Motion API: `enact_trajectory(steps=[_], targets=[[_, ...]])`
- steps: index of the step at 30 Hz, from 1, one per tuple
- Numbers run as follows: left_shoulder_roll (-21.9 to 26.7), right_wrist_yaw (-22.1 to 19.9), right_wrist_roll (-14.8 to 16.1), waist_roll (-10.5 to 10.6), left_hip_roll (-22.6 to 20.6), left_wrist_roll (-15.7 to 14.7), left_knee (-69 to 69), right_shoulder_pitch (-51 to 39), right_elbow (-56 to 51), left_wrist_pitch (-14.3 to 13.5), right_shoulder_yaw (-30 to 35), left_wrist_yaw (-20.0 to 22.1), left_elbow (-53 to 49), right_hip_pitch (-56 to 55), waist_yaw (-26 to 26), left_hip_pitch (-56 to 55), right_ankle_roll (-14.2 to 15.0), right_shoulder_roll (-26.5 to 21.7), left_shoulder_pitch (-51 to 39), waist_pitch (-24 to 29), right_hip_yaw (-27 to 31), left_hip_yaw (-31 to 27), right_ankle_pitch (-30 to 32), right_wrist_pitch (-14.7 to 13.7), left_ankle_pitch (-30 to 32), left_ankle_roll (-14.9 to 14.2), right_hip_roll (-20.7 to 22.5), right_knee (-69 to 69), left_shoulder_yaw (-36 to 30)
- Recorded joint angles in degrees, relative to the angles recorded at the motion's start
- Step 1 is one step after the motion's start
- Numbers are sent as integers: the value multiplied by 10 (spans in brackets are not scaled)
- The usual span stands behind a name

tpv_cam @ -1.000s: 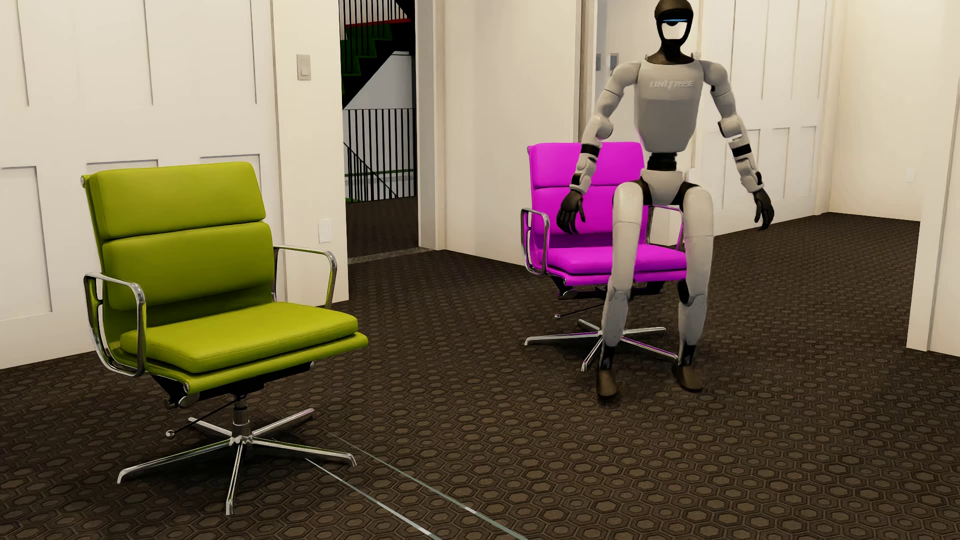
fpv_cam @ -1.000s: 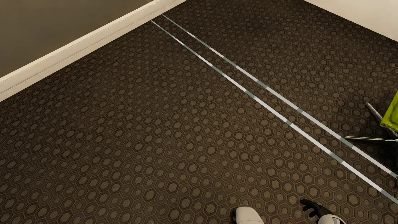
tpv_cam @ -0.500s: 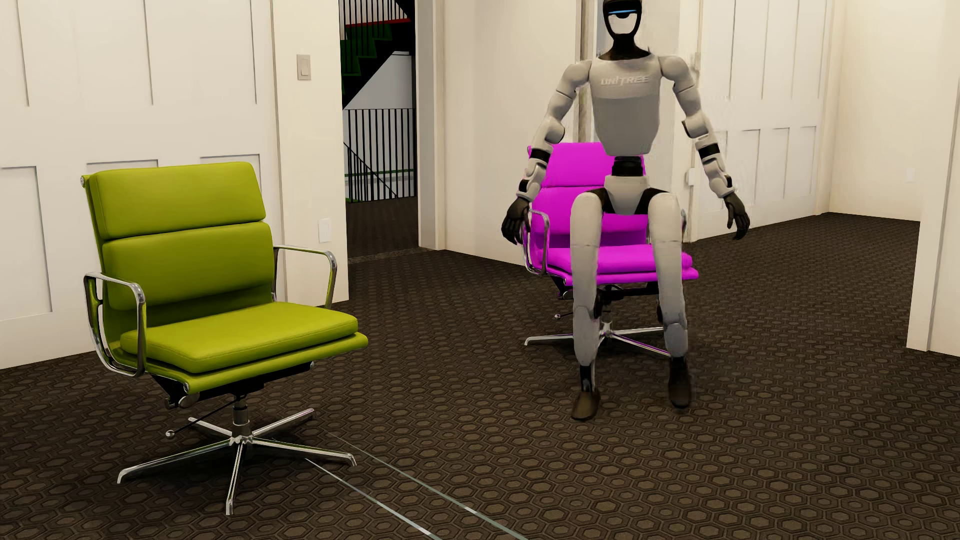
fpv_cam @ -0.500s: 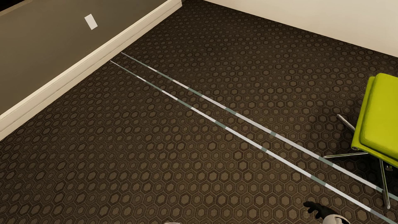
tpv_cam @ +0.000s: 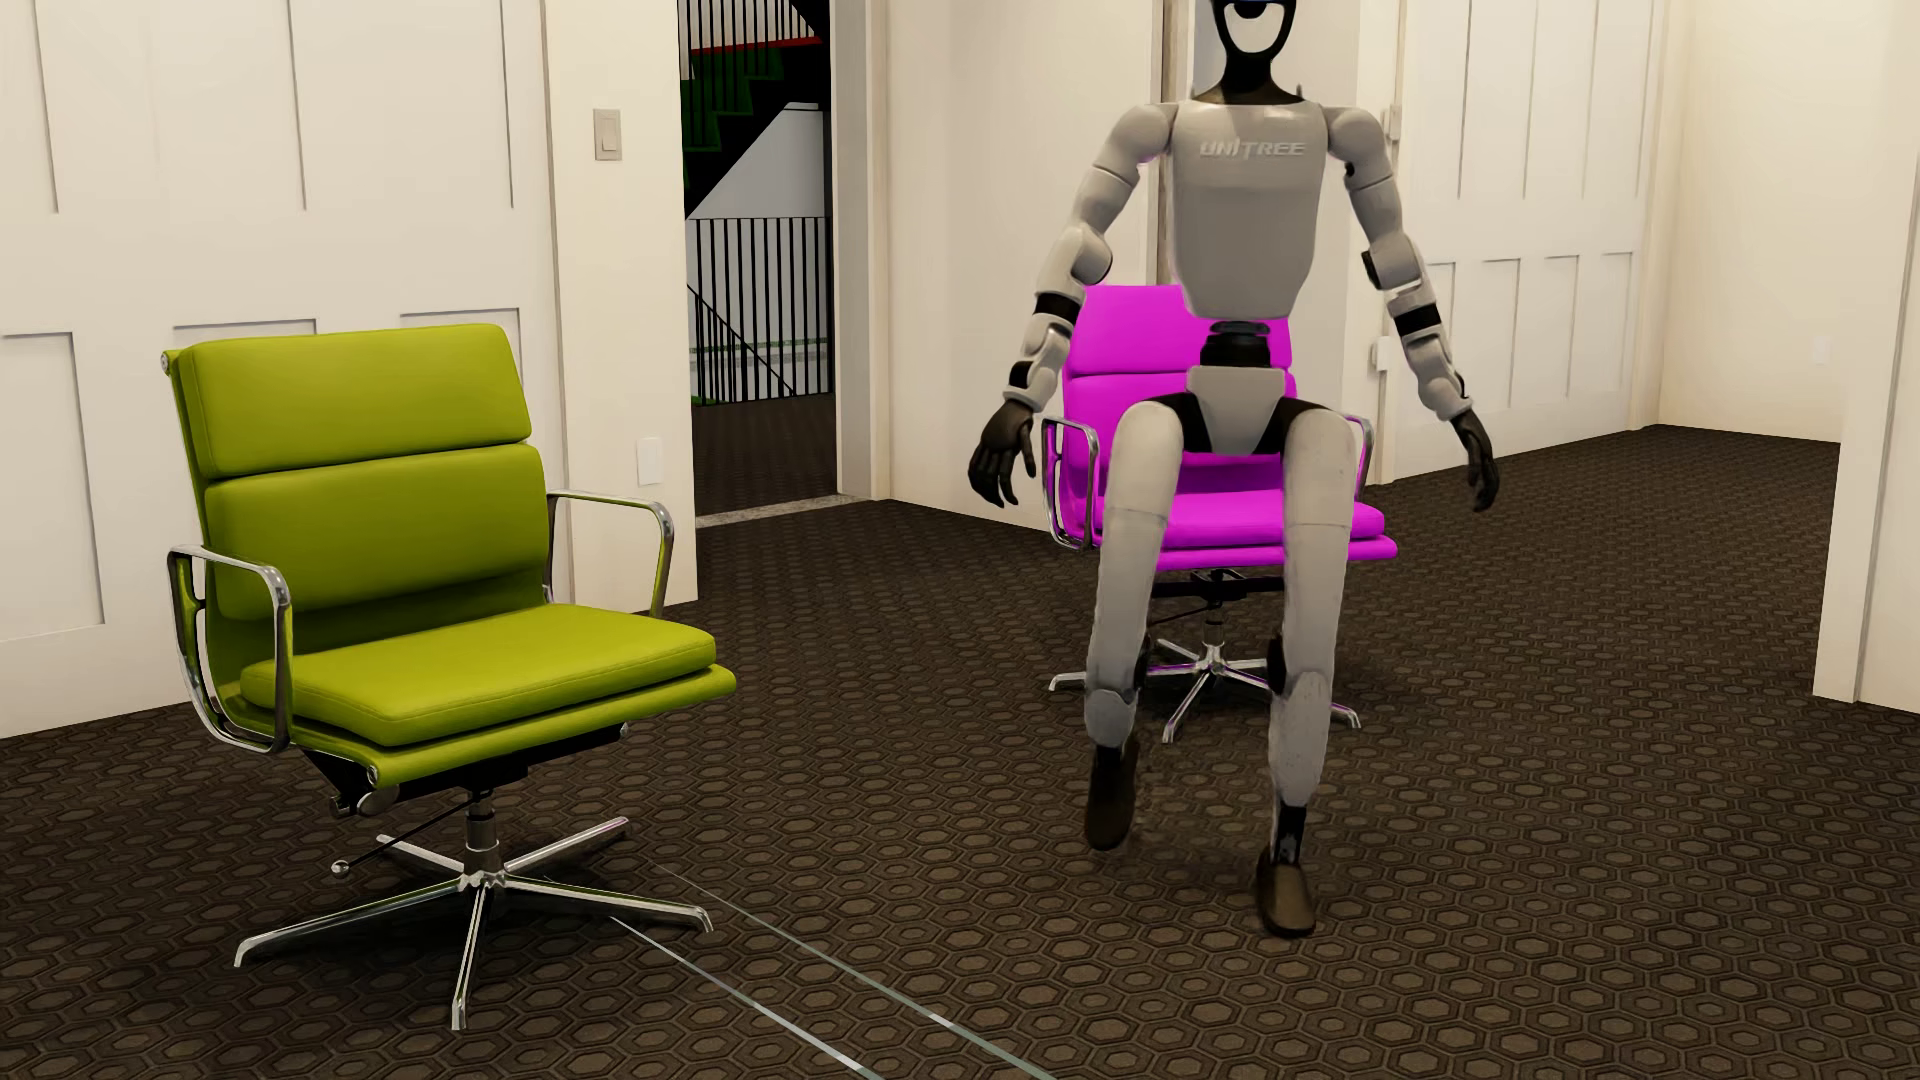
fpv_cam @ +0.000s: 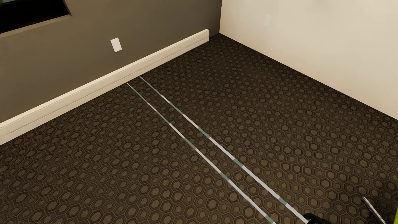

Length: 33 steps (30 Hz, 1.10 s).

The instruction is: Stand up from the pink chair

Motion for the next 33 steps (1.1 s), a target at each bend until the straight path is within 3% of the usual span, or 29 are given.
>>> enact_trajectory(steps=[3, 6, 9, 13, 14, 15, 18, 19, 22, 26, 33], targets=[[5, 5, 0, -1, 29, 3, 3, 16, 0, -14, -26, 11, -27, -34, -15, 22, -35, 7, -13, -17, 25, -9, -13, -3, -30, -25, -5, -187, -26], [6, 3, 7, -9, 58, 2, 75, 33, 6, -19, -38, 14, -31, -29, -10, -12, -49, 4, -27, -32, 71, -31, 69, -3, -72, -47, -21, -409, -65], [2, 6, 3, -15, 82, 3, 84, 38, 2, -20, -44, 11, -21, -25, -4, -27, -20, -4, -31, -41, 86, -55, 126, -6, -74, -68, -42, -440, -81], [0, 11, -19, -10, 121, 28, 92, 40, -15, -20, -56, -4, -8, 24, 6, -90, -56, -25, -38, -49, 63, -75, -4, -18, -23, -106, -23, -455, -86], [-6, 4, -15, -4, 128, 17, 92, 31, -16, -22, -55, -2, 9, 27, 7, -104, -55, -28, -50, -43, 59, -78, -9, -23, -1, -109, -14, -457, -74], [-9, -7, -11, -2, 131, 14, 92, 25, -11, -17, -53, 2, 18, 26, 5, -115, -54, -27, -51, -43, 52, -79, -8, -23, 16, -110, -6, -455, -75], [-13, -8, -5, 4, 109, 53, 112, 25, -13, 2, -81, -56, 23, 48, 4, -126, -72, -33, -51, -46, 38, -51, -19, -25, -4, -89, 7, -489, -100], [-22, 2, 2, 10, 96, 65, 103, 30, -18, -18, -67, -27, 38, 53, 8, -115, -45, -37, -62, -40, 34, -43, -27, -28, -21, -98, 4, -491, -110], [-20, -3, 13, 15, 74, 57, 61, 34, -1, -23, -68, -18, 36, 60, 8, -90, -62, -23, -65, -44, 29, -30, -22, -29, -35, -75, 15, -507, -109], [-14, -16, 19, 20, 65, 48, -15, 45, -8, -30, -63, 7, 32, 46, 2, -64, -79, 2, -57, -40, 27, -19, -16, -40, 2, -76, 18, -505, -114], [-17, -16, 29, 16, 50, 43, -48, 39, -2, -29, -52, 3, 42, 19, 2, -62, -75, 17, -54, -30, 38, -7, 12, -35, 5, -75, 1, -515, -109]])
